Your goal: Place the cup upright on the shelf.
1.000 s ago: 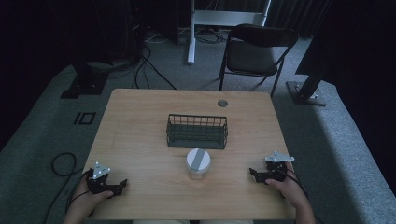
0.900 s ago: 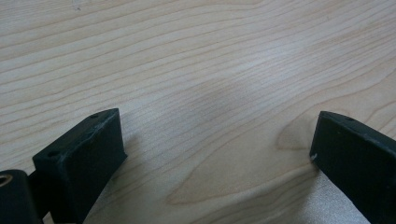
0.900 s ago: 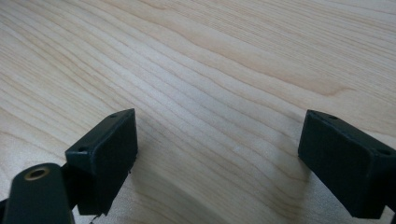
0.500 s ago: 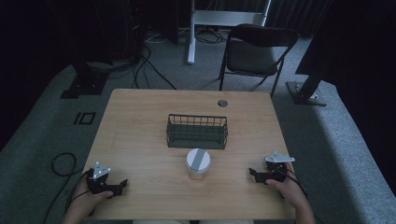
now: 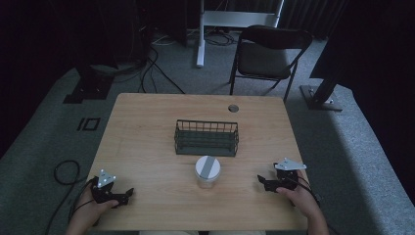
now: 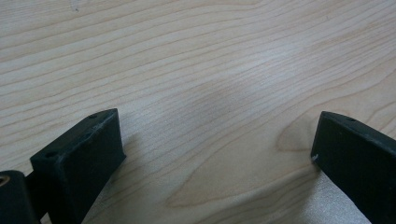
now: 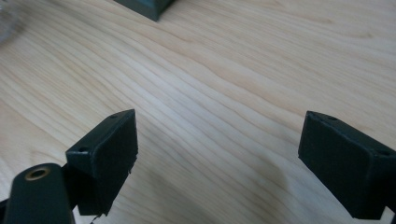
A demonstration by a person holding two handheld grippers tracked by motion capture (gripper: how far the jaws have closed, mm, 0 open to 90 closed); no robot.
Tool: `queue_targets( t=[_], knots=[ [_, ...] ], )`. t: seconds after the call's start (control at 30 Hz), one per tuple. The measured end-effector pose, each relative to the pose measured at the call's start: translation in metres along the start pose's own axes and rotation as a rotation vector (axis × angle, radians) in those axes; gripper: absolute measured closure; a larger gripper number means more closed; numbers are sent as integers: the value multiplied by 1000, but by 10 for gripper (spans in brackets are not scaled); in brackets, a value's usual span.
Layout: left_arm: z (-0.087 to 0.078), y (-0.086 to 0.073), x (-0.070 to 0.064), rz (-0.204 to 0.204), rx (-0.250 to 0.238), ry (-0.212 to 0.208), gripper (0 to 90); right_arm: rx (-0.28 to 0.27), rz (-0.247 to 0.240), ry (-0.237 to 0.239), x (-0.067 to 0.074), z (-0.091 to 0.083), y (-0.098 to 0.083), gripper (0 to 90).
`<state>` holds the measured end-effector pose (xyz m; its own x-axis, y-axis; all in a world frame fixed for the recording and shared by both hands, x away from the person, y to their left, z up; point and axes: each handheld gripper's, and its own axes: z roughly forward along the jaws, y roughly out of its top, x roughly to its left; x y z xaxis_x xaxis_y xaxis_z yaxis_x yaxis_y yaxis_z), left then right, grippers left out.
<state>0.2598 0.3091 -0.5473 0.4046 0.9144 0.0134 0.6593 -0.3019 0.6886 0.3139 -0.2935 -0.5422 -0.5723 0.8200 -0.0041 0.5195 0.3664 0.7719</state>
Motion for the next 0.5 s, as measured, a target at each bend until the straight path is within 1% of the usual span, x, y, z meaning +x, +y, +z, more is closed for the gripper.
queue_targets(
  t=[0.03,0.13,0.17,0.2,0.23,0.27,0.3,0.33,0.37,0.47,0.5],
  knots=[
    [0,0,0,0,0,0,25,-14,-6,11,3,0,3,118],
    [0,0,0,0,0,0,25,-23,-11,21,6,1,6,117],
    [0,0,0,0,0,0,24,-30,-20,38,9,1,8,117],
    [0,0,0,0,0,0,24,-30,-20,38,9,1,8,117],
    [0,0,0,0,0,0,24,-41,-33,54,13,1,11,117],
    [0,0,0,0,0,0,24,-41,-33,54,13,1,11,117],
    [0,0,0,0,0,0,25,-49,-47,74,17,1,13,117],
    [0,0,0,0,0,0,25,-49,-47,74,17,1,13,117],
    [0,0,0,0,0,0,25,-50,-60,80,19,2,14,117],
    [0,0,0,0,0,0,24,-52,-77,102,26,4,17,117],
    [0,0,0,0,0,0,24,-58,-87,116,30,5,18,117]
  ],
)
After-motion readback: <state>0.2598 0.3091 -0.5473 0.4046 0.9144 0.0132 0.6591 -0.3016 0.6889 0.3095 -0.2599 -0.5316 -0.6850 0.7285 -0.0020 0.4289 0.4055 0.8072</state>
